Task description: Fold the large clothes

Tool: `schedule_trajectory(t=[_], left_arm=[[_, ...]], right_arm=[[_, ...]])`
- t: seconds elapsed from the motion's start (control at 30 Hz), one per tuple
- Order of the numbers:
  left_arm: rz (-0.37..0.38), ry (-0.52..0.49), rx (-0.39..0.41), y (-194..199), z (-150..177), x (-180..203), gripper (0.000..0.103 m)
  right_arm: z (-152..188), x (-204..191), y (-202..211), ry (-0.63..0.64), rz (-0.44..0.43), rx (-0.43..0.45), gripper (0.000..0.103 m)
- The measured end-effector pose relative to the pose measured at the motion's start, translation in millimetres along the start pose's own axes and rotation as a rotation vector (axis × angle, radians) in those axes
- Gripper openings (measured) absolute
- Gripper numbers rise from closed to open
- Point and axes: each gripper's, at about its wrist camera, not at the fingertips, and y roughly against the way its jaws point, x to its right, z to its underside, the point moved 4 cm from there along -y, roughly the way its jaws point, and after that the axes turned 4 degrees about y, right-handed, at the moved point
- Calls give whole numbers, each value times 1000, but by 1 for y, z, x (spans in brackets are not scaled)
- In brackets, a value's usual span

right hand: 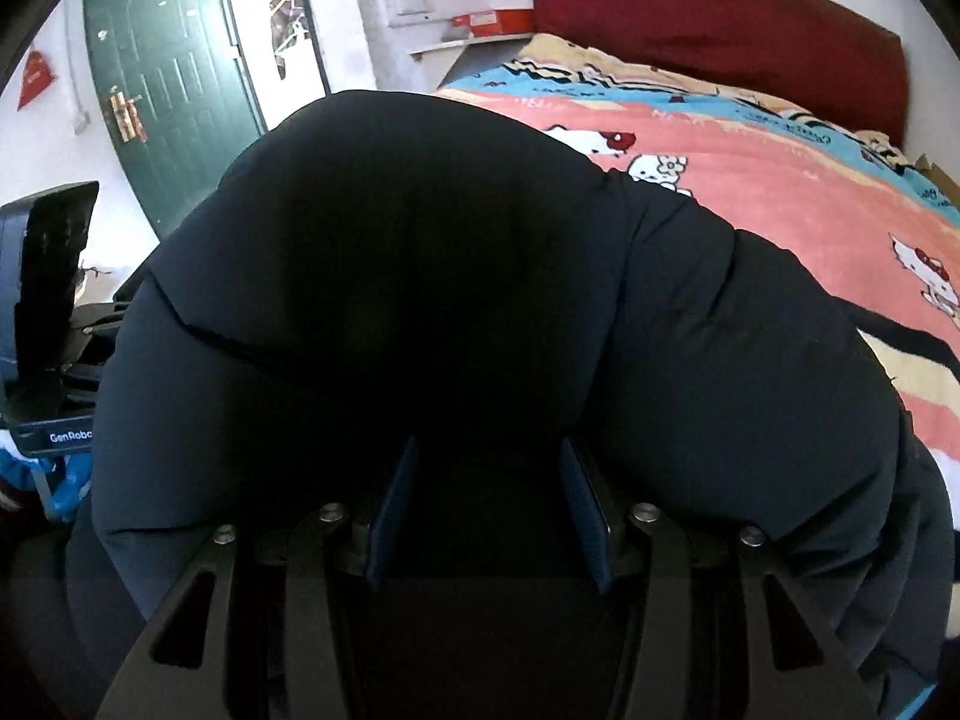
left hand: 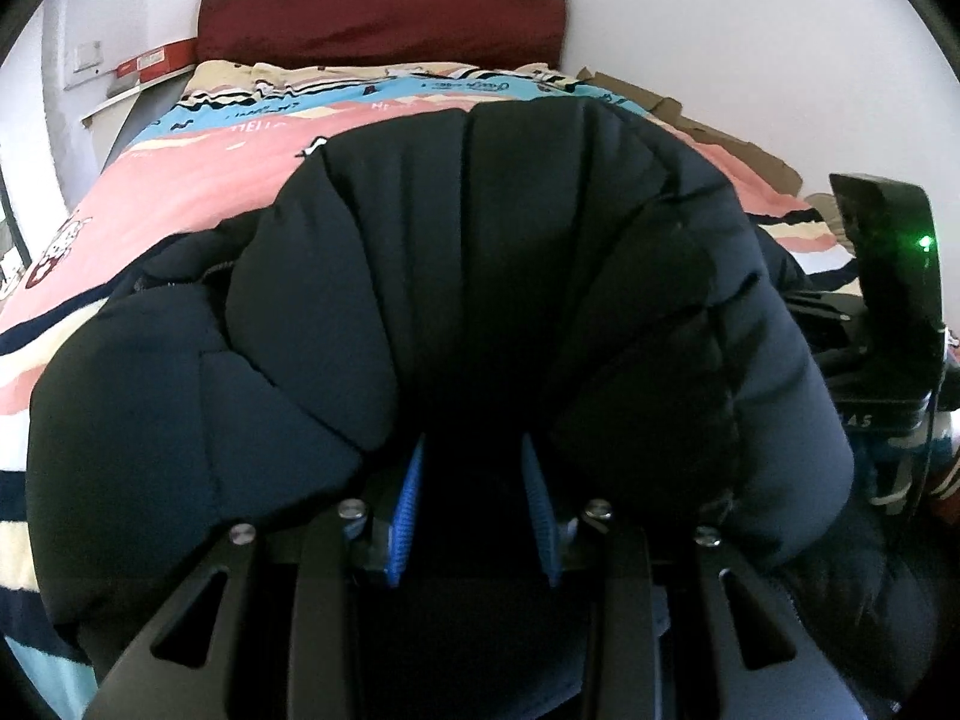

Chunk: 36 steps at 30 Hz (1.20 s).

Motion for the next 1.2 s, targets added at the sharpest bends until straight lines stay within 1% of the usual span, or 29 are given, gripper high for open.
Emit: schedule_trajectory(t=[0.07, 0.1, 0.13, 0.2, 0.23, 0.27, 0.33, 0.4, 0.5, 0.57, 0.63, 0.67, 0.7, 0.77, 0.83, 0.87, 0.9, 1.0, 1.1, 1.2], left_arm=[[7, 30, -7, 8, -2, -2, 31], [15, 62, -11, 15, -4, -4, 31], [22, 86, -1, 23, -6, -7, 31], [45, 136, 79, 50, -19, -10, 31], [59, 156, 107, 59, -28, -11, 32], [71, 172, 131, 68, -38, -12, 33], [56, 158, 155, 74, -59, -8, 38], [44, 131, 147, 69, -76, -3, 38], [23, 100, 120, 52, -100, 7, 38], [23, 80, 113, 43, -113, 14, 38], [26, 57, 108, 32, -123, 22, 38], [24, 49, 103, 26, -127, 28, 38], [27, 44, 96, 19, -129, 32, 38], [38, 24, 61, 2, -127, 38, 38], [10, -11, 2, -16, -113, 42, 38], [2, -20, -19, -23, -100, 43, 38], [0, -22, -23, -25, -87, 43, 39], [15, -11, -6, -15, -58, 39, 39], [1, -48, 16, 2, -31, 42, 39], [-4, -57, 39, 7, -15, 44, 39]], right_arm=[[-3, -1, 4, -10, -2, -6, 49], [-5, -2, 9, -16, -5, -10, 49], [-7, -4, 12, -18, -5, -14, 49], [-12, -6, 22, -20, -6, -15, 49], [-13, -8, 24, -15, -7, -12, 49], [-12, -9, 26, -11, -8, -10, 49], [-7, -13, 28, -6, -8, 4, 49], [-3, -16, 33, 0, -7, 14, 49], [-11, -9, 44, -27, -24, 26, 51], [-20, -1, 59, -28, -4, 64, 57], [-30, 9, 70, -31, 21, 93, 61], [-36, 16, 74, -34, 40, 102, 64], [-43, 27, 75, -43, 70, 106, 64], [-52, 42, 70, -66, 106, 98, 64], [-55, 51, 59, -90, 100, 77, 64], [-54, 54, 53, -101, 91, 66, 64], [-50, 54, 46, -110, 79, 50, 65], [-30, 42, 38, -84, 56, 17, 65], [-11, 32, 46, -80, 0, 3, 66], [8, 23, 57, -60, -22, -20, 66]])
